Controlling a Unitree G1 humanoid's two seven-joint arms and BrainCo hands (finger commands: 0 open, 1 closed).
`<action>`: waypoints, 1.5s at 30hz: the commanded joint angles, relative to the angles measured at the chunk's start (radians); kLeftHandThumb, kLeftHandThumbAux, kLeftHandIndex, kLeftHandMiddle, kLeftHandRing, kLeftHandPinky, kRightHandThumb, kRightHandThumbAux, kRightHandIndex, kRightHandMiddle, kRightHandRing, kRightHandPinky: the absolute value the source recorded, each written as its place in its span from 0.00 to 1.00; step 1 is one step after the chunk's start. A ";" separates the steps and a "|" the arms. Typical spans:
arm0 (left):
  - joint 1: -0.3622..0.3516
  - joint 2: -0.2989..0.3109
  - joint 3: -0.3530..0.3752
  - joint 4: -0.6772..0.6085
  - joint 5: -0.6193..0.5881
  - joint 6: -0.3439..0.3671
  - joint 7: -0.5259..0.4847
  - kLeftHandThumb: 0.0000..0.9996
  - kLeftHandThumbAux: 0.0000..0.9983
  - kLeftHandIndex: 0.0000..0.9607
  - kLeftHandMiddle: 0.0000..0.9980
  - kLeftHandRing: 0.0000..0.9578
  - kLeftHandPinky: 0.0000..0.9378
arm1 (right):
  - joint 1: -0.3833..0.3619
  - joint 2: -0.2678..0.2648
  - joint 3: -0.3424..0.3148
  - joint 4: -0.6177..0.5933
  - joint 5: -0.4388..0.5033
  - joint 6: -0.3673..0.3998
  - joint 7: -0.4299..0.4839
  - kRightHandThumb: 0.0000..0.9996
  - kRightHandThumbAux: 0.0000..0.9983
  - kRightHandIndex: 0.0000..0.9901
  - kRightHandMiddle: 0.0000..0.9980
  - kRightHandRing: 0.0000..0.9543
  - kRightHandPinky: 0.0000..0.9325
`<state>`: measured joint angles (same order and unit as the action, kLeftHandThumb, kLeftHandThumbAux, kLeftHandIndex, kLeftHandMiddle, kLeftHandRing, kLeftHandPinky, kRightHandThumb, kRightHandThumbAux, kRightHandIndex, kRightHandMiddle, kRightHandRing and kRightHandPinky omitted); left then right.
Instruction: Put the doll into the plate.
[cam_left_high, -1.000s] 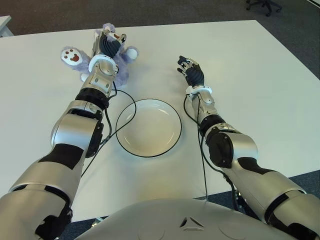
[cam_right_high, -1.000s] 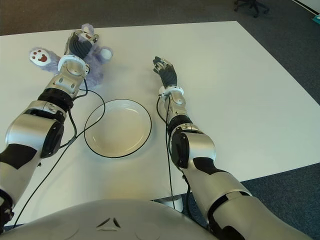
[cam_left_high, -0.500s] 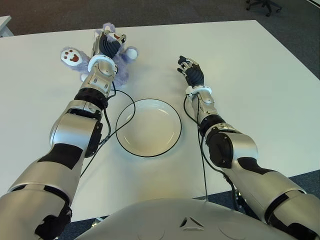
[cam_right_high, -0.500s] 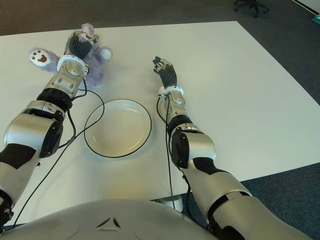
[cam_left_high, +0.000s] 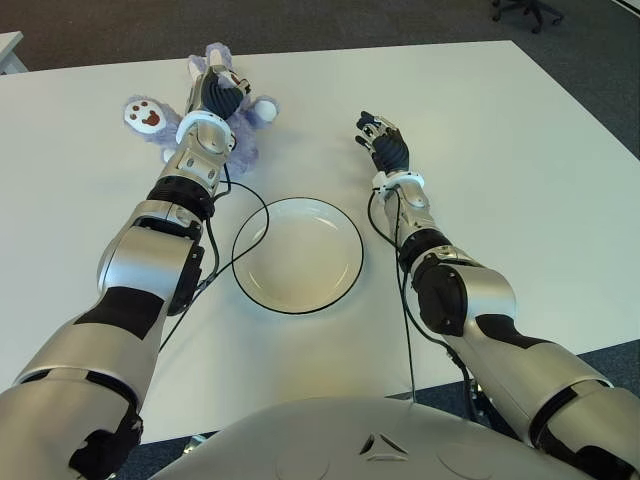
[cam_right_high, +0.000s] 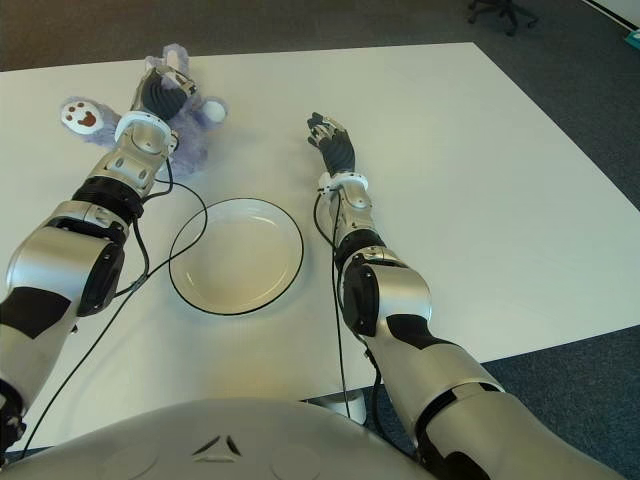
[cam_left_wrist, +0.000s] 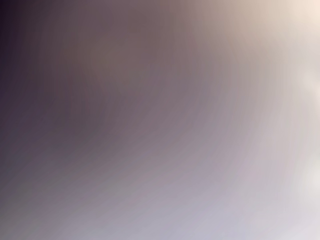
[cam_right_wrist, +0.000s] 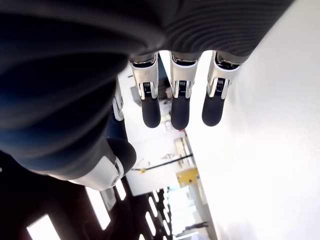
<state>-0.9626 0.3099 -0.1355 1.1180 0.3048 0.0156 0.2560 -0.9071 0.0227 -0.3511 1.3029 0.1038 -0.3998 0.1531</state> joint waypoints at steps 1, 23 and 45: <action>0.042 0.003 -0.016 0.046 0.015 0.041 -0.031 0.70 0.69 0.45 0.81 0.90 0.94 | 0.055 0.012 -0.001 0.034 0.003 0.053 -0.014 0.70 0.73 0.40 0.15 0.14 0.18; 0.077 -0.020 0.017 -0.039 -0.002 0.101 0.017 0.73 0.69 0.46 0.81 0.86 0.90 | 0.062 0.010 -0.008 0.030 0.021 0.062 -0.013 0.70 0.73 0.40 0.16 0.14 0.17; 0.126 -0.018 0.008 -0.166 -0.001 0.190 -0.011 0.73 0.69 0.46 0.80 0.85 0.89 | 0.069 0.019 -0.031 0.022 0.050 0.063 0.004 0.71 0.73 0.40 0.14 0.13 0.17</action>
<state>-0.8964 0.3008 -0.1285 0.9405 0.3070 0.1661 0.2713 -0.9033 0.0288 -0.3751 1.2929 0.1430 -0.3845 0.1611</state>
